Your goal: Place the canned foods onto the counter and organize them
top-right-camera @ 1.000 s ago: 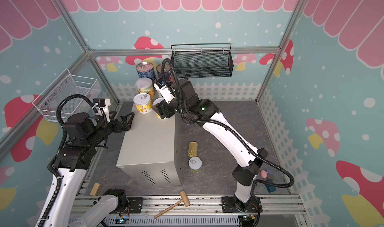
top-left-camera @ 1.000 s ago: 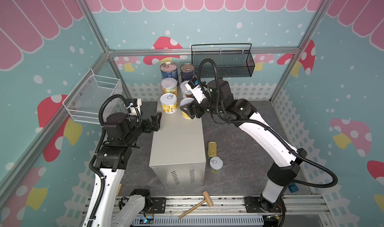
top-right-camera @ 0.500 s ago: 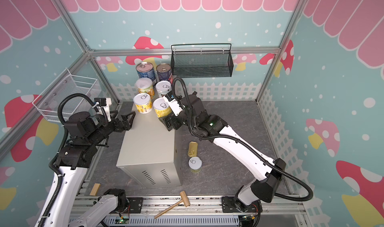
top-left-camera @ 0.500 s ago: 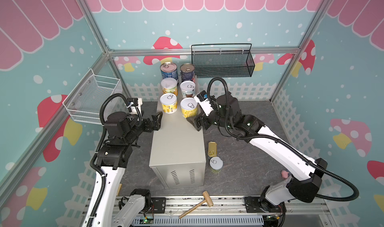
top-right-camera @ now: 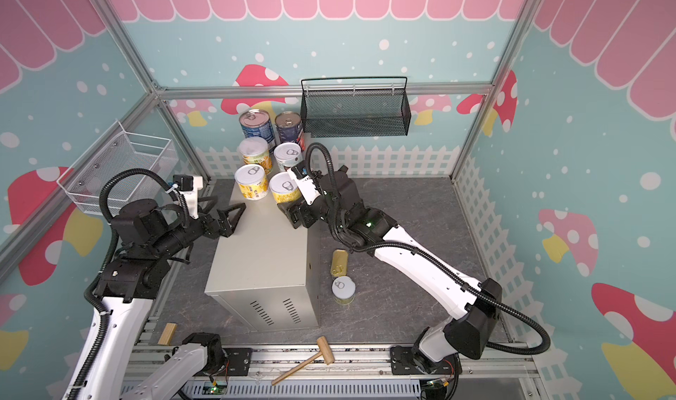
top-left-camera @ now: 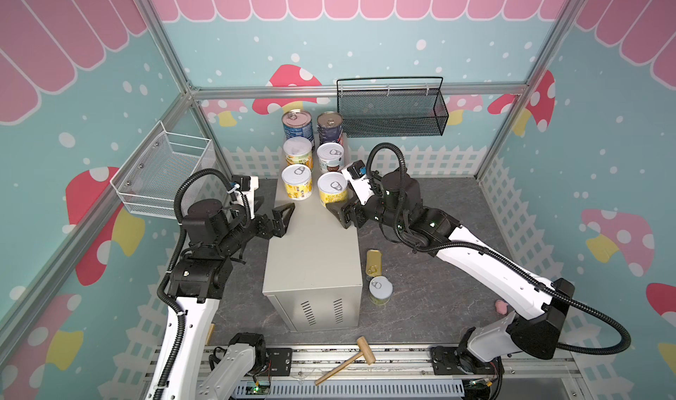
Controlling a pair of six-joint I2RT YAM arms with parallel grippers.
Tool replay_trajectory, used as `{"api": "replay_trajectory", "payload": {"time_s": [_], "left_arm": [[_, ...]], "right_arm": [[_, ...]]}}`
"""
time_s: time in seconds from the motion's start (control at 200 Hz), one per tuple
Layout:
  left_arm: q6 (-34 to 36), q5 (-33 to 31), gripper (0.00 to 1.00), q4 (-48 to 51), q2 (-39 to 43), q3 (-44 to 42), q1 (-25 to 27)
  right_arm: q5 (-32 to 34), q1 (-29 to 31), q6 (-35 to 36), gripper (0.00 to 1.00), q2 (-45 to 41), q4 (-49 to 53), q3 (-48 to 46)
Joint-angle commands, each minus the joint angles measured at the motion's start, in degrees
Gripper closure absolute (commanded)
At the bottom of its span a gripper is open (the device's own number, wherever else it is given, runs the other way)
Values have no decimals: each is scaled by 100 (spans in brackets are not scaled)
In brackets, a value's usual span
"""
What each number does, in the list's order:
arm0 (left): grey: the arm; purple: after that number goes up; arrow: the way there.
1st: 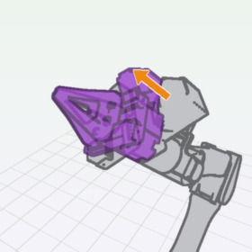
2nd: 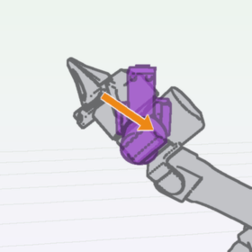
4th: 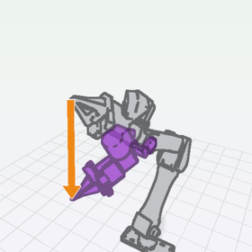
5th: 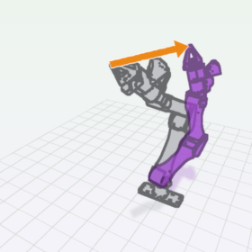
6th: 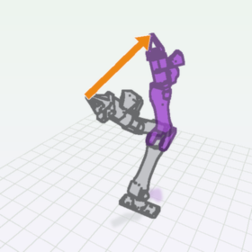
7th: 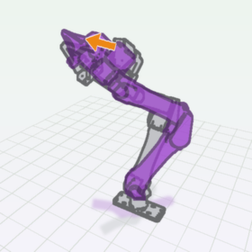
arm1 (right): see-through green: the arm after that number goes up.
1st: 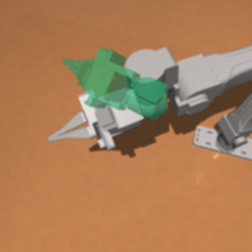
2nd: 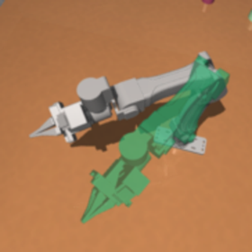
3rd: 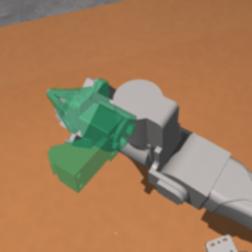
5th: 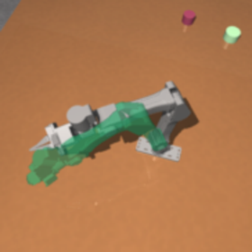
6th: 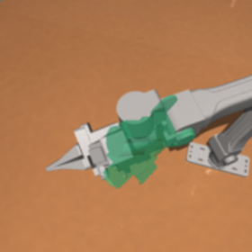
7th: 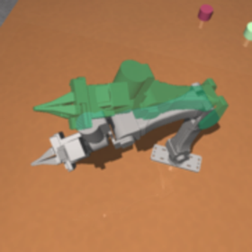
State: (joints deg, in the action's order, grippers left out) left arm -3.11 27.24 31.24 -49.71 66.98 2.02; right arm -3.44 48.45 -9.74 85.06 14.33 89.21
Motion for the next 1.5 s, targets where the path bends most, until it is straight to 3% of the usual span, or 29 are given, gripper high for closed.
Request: {"api": "replay_trajectory", "payload": {"time_s": [0.0,0.195,0.4,1.056,1.496], "left_arm": [[284,864,1,91,149,-69,41],[348,1678,1,76,181,-97,98],[373,2077,1,75,192,-112,167],[375,2028,1,35,174,-132,244],[365,1991,1,-10,174,-150,250]], "right_arm": [[15,32,-2,11,-5,-278,-53],[127,30,7,15,46,-307,-57],[238,28,-11,20,111,-403,-96],[513,25,121,29,371,-611,-79],[686,16,151,27,421,-663,-88]]}}
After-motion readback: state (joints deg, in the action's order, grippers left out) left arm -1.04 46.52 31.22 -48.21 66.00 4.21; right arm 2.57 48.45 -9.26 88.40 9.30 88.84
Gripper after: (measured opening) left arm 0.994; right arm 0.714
